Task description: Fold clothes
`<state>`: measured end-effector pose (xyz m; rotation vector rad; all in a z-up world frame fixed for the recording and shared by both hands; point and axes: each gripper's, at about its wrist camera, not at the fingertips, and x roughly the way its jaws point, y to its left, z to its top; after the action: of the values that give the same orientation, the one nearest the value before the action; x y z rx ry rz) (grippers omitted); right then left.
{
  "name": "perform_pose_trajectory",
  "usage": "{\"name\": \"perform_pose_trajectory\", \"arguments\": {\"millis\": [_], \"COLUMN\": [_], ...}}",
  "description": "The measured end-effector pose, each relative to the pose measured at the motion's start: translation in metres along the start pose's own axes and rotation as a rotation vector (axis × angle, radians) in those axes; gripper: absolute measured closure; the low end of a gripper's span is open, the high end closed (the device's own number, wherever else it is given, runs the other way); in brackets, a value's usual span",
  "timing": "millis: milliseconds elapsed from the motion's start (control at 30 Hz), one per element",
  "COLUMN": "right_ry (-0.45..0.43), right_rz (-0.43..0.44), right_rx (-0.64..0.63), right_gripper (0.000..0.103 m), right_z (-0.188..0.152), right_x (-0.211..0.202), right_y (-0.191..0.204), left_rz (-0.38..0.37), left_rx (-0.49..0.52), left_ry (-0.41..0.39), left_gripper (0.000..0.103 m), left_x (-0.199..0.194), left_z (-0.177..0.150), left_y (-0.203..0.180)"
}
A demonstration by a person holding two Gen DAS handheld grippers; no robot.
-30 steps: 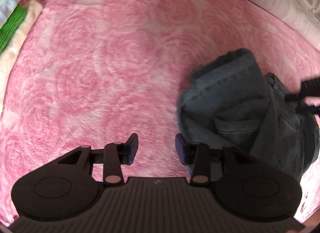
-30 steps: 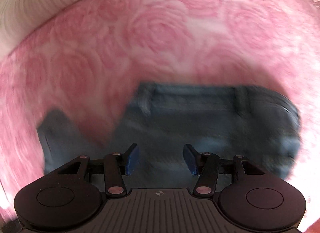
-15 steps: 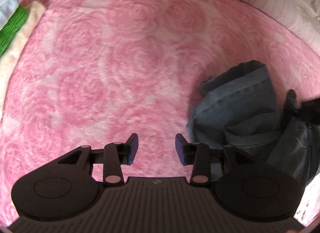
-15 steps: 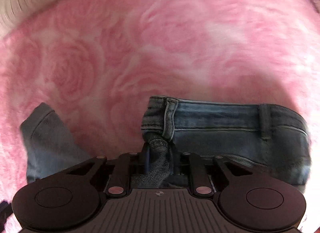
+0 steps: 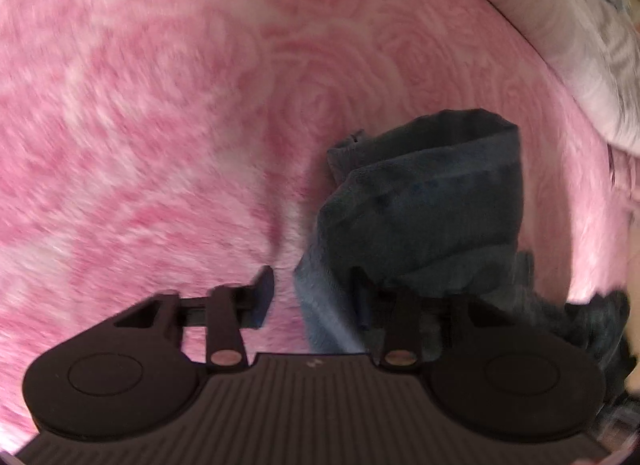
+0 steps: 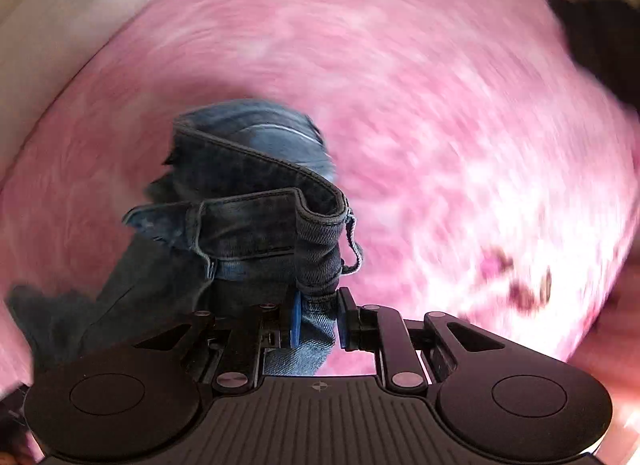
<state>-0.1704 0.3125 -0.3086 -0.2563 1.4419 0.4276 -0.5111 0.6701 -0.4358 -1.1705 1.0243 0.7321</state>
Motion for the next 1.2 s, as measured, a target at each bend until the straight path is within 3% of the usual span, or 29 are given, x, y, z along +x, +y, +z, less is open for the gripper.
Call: {"name": "perform_pose_trajectory", "arguments": {"millis": [100, 233, 300, 567, 600, 733, 867, 933, 1033, 1067, 1133, 1200], "right_ry": [0.024, -0.046, -0.093, -0.409, -0.445, -0.567, -0.662, -0.683, -0.676, -0.664, -0.605, -0.512], "right_rz": [0.074, 0.284, 0.388, 0.703, 0.760, 0.940, 1.091, 1.143, 1.131, 1.113, 1.014, 0.839], "right_rx": [0.156, 0.282, 0.309, 0.208, 0.194, 0.128, 0.073, 0.054, 0.014, 0.004, -0.006, 0.007], "right_gripper": [0.087, 0.087, 0.087, 0.088, 0.098, 0.098, 0.098, 0.098, 0.098, 0.098, 0.098, 0.098], "right_z": [-0.004, 0.023, 0.043, 0.120, 0.125, 0.137, 0.135, 0.129, 0.113, 0.108, 0.095, 0.084], "right_x": [-0.007, -0.041, -0.060, -0.177, -0.197, -0.277, -0.342, -0.361, -0.356, -0.351, -0.320, -0.279], "right_y": [-0.029, -0.037, -0.027, 0.056, 0.060, 0.076, 0.079, 0.066, 0.025, 0.010, -0.033, -0.078], "left_rz": [-0.019, -0.115, -0.125, -0.141, -0.154, -0.202, -0.216, -0.209, -0.190, -0.187, -0.151, -0.070], "left_rx": [-0.012, -0.069, -0.049, 0.025, 0.036, 0.097, 0.142, 0.147, 0.144, 0.128, 0.102, 0.037], "left_ry": [-0.056, -0.142, -0.205, -0.604, -0.665, -0.897, -1.096, -1.126, -1.131, -1.095, -0.973, -0.799], "left_gripper": [0.094, 0.096, 0.097, 0.097, 0.097, 0.097, 0.097, 0.096, 0.094, 0.092, 0.076, 0.073], "left_x": [-0.013, -0.061, -0.087, -0.244, -0.270, -0.370, -0.449, -0.458, -0.457, -0.445, -0.402, -0.345], "left_z": [-0.005, -0.007, 0.002, 0.043, 0.042, 0.015, -0.041, -0.082, -0.148, -0.172, -0.220, -0.261], "left_y": [-0.007, -0.015, -0.027, -0.077, -0.082, -0.112, -0.135, -0.140, -0.146, -0.146, -0.142, -0.134]}}
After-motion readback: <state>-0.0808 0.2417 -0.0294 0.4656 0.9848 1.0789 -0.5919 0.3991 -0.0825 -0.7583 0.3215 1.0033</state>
